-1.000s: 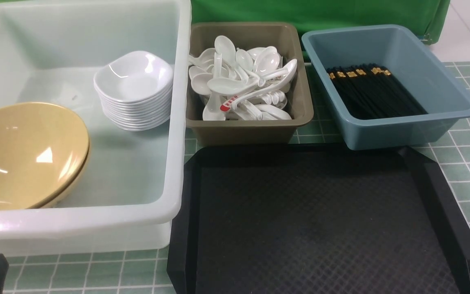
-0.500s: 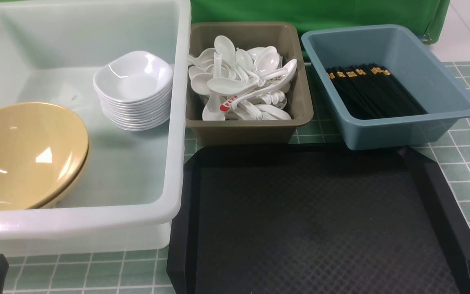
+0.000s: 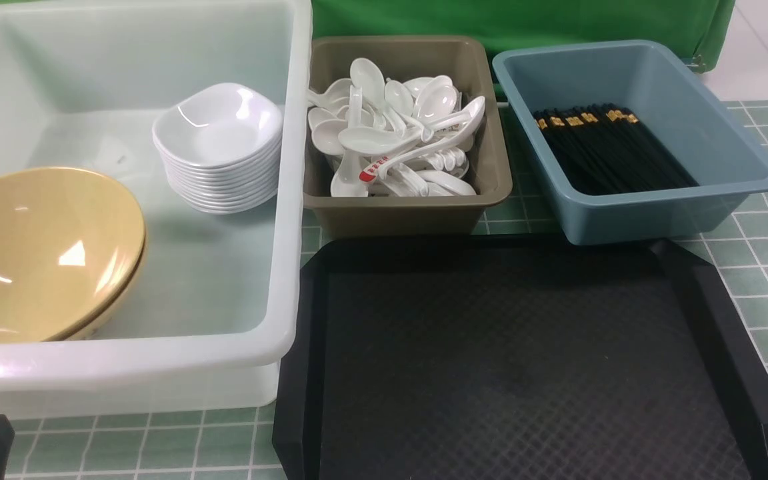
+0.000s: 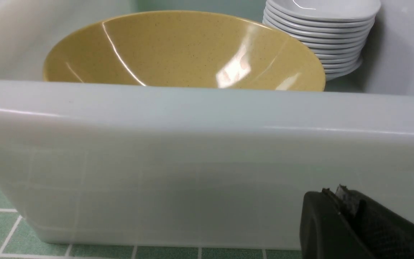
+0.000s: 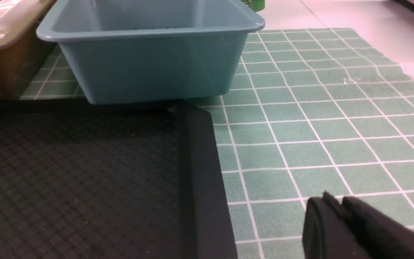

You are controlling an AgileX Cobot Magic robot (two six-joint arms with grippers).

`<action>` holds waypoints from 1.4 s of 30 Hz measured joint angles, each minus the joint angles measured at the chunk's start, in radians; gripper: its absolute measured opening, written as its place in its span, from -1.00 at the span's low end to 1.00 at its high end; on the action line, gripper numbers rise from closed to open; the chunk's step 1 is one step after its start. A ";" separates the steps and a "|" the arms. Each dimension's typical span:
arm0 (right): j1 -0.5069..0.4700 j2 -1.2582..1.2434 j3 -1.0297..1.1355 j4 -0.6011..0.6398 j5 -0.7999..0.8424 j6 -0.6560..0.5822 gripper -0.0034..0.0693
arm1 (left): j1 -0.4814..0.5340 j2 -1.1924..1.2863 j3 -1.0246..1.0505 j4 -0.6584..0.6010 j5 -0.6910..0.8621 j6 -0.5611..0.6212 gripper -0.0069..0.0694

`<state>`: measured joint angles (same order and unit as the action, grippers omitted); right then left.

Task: On blue table put chopsticks spoon bowls plates into blue grey white boxes.

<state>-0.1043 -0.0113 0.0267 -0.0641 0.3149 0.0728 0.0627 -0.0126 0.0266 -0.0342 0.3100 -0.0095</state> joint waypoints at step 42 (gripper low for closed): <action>0.000 0.000 -0.001 -0.001 0.001 0.000 -0.59 | 0.000 0.000 0.000 0.000 0.000 0.003 -0.85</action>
<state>-0.1043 -0.0113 0.0259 -0.0649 0.3161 0.0728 0.0627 -0.0126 0.0266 -0.0342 0.3100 -0.0064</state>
